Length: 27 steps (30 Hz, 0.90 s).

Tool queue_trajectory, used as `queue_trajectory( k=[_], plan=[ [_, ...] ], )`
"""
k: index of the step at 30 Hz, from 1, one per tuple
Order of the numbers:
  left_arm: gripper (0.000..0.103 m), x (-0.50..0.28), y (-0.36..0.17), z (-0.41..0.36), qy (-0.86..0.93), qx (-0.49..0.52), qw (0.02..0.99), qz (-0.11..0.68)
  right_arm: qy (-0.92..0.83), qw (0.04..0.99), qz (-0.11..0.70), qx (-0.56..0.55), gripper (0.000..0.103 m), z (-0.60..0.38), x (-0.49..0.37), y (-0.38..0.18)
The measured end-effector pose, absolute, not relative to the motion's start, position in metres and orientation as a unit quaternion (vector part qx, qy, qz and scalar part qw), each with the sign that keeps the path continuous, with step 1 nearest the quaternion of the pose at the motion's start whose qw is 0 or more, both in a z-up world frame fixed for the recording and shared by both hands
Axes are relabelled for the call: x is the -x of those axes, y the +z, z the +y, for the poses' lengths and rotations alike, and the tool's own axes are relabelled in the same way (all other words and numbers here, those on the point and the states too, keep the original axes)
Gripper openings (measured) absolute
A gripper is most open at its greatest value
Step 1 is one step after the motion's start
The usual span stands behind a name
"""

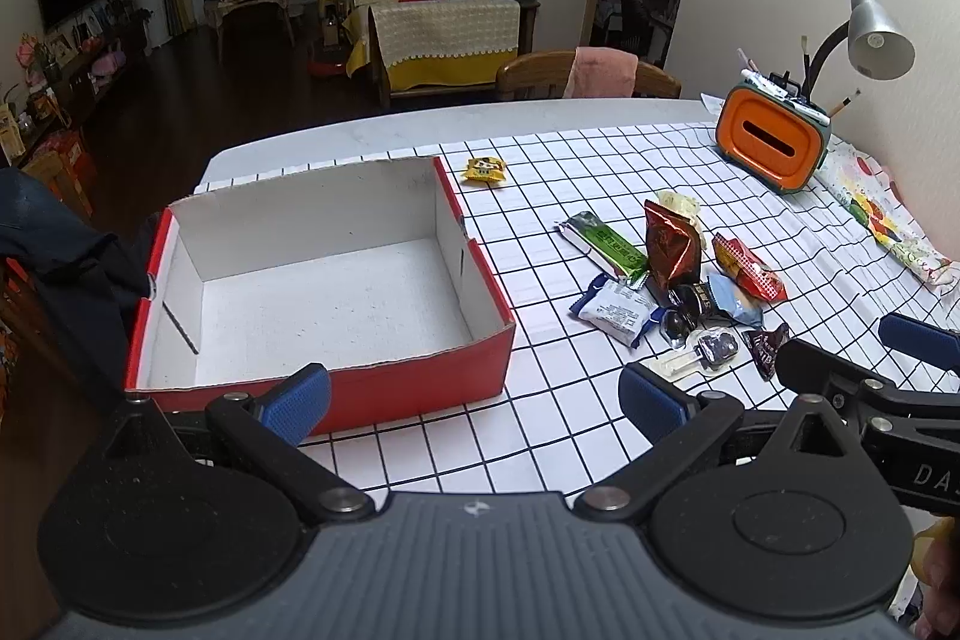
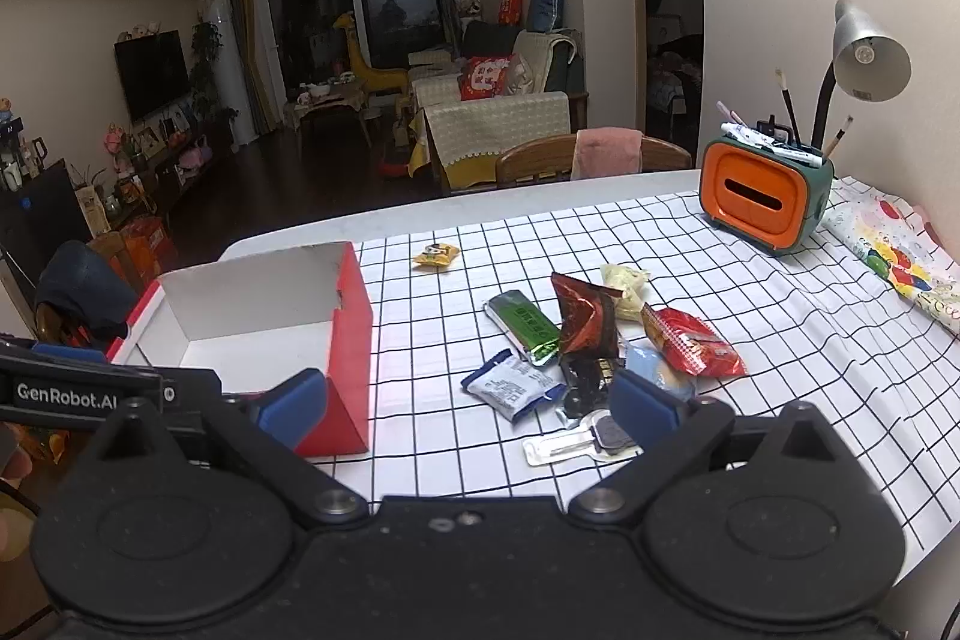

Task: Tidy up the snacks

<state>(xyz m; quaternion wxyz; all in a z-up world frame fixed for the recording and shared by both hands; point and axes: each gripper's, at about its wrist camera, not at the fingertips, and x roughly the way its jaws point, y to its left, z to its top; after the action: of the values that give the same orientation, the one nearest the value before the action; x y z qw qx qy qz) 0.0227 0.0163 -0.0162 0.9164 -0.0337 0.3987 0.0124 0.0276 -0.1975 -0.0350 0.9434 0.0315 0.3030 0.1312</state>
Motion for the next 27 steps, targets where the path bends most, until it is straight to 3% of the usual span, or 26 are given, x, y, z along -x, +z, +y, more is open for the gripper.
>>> queue_trajectory(
  k=[11,27],
  plan=[
    [0.103,-0.059,-0.034,-0.014,0.011,0.032,0.905,0.425,0.130,0.934,0.330,-0.038,0.099,-0.237,-0.060,-0.052],
    [0.102,-0.130,-0.077,-0.080,-0.034,0.016,0.887,0.461,0.120,0.907,0.402,-0.027,0.083,-0.316,-0.134,-0.116]
  ],
)
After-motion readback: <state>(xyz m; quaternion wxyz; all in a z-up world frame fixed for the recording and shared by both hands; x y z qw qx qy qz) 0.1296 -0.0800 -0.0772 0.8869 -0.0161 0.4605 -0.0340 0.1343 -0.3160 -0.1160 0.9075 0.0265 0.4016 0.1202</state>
